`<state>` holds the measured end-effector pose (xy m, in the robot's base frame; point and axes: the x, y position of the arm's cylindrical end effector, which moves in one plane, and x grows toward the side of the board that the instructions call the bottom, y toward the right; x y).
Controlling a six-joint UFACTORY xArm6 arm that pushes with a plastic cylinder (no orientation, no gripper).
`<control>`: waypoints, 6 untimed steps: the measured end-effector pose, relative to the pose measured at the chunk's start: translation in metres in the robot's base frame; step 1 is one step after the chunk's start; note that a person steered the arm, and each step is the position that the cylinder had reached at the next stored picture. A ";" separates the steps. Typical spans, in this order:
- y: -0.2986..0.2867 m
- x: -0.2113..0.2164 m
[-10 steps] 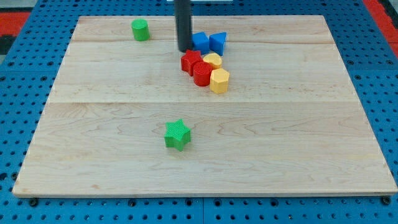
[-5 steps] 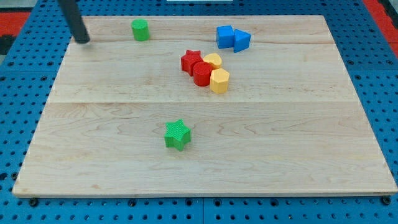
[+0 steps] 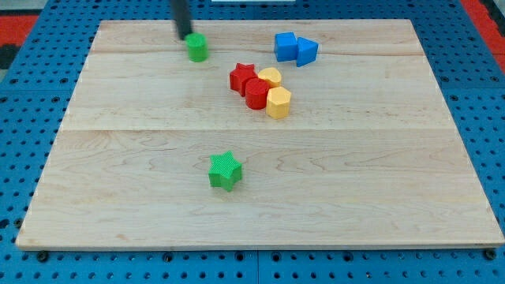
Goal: Push the green circle parallel to the left of the blue cube
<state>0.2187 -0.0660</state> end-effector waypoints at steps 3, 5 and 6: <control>-0.046 0.041; 0.011 0.077; 0.046 0.076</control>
